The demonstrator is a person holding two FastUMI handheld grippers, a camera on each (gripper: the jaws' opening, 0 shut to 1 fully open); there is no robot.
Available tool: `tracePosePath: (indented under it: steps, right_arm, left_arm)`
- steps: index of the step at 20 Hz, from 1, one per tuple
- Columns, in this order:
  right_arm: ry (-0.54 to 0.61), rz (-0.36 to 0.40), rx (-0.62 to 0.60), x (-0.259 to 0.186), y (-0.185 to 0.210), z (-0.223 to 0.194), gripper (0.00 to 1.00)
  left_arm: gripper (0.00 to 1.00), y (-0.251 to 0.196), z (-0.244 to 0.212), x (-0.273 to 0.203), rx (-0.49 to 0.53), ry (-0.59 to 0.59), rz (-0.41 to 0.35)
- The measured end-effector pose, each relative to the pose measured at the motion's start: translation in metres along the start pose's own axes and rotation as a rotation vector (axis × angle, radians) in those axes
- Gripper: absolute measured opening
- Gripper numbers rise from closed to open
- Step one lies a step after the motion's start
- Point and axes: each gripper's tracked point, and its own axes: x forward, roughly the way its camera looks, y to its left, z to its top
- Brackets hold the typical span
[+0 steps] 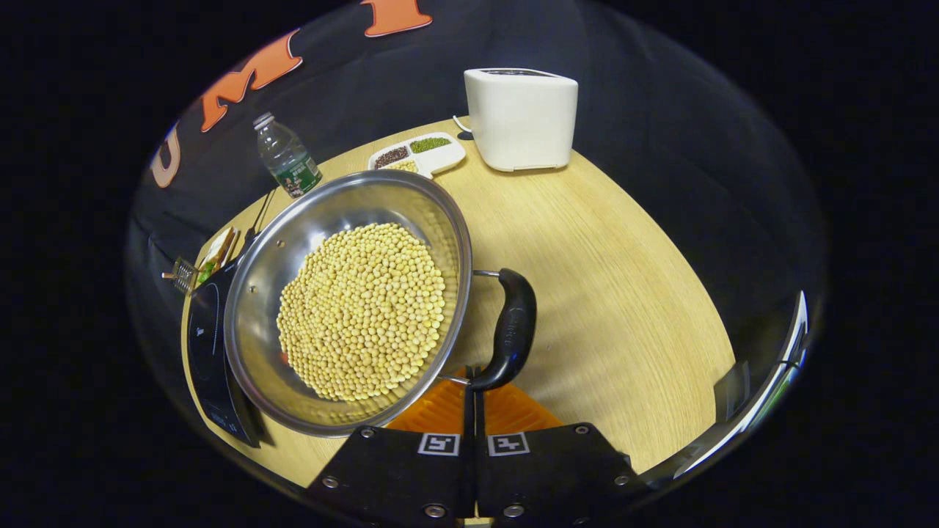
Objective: First push the handle of the pot to place it horizontally, then grasp the pot with both hands and set it on the induction cooktop.
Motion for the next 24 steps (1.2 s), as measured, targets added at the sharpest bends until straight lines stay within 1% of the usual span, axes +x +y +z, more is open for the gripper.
tracePosePath:
  steps: [5,10,12,15,18,24]
  right_arm:
    - [-0.049,-0.075,0.002,0.007,-0.007,0.021,0.00]
    - [-0.059,-0.083,0.037,0.016,-0.014,0.038,0.00]
    - [-0.070,-0.107,0.037,0.019,-0.022,0.047,0.00]
    - [-0.089,-0.104,0.067,0.025,-0.023,0.065,0.00]
    - [-0.100,-0.119,0.039,0.031,-0.025,0.075,0.00]
    - [-0.114,-0.144,0.000,0.047,-0.016,0.096,0.00]
  left_arm:
    - [0.97,0.005,-0.018,0.003,0.011,0.045,0.005]
    - [0.97,-0.008,-0.040,0.013,0.042,0.106,-0.022]
    - [0.97,-0.015,-0.048,0.016,0.052,0.125,-0.038]
    - [0.97,-0.029,-0.059,0.018,0.057,0.149,-0.068]
    - [0.97,-0.037,-0.072,0.025,0.070,0.177,-0.086]
    - [0.98,-0.055,-0.110,0.038,0.066,0.284,-0.120]
